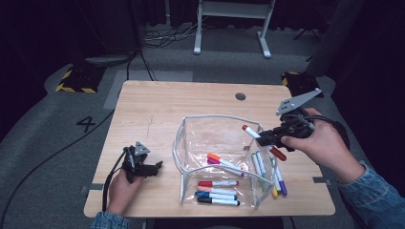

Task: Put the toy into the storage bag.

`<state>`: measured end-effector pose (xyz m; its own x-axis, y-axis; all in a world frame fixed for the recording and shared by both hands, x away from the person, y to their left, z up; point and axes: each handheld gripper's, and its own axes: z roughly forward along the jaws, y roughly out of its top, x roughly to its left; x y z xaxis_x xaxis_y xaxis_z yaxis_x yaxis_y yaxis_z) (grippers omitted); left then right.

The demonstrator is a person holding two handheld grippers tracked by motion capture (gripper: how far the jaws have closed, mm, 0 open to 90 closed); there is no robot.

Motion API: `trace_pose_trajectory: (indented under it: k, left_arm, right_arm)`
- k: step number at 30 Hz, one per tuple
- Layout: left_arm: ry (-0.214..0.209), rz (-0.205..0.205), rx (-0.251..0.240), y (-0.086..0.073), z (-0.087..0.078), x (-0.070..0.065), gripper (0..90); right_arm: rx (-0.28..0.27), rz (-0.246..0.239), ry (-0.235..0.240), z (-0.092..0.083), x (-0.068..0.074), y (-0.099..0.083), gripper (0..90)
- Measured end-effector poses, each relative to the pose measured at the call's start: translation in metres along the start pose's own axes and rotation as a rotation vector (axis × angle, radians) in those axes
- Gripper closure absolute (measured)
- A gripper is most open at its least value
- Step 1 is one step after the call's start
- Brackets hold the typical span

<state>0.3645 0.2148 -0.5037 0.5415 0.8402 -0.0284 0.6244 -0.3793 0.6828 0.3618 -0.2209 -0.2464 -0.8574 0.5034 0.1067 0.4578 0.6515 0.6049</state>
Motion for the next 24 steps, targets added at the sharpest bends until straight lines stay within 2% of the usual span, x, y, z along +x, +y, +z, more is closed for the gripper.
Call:
trace_pose_trajectory:
  k: [4,13,20,24]
  left_arm:
    - [-0.002,-0.002,-0.001,0.000,0.000,0.000,14.8]
    - [-0.002,0.000,0.000,0.000,0.000,0.000,14.8]
    - [-0.003,0.000,0.000,0.000,0.000,0.000,14.8]
    - [-0.002,-0.001,-0.001,0.000,0.000,0.000,14.8]
  right_arm:
    - [0.021,-0.038,0.048,0.020,0.006,0.016,76.7]
    - [0.093,-0.088,0.116,0.064,0.013,0.036,76.7]
    - [0.153,-0.136,0.169,0.099,0.022,0.046,76.7]
    - [0.193,-0.167,0.199,0.117,0.026,0.047,76.7]
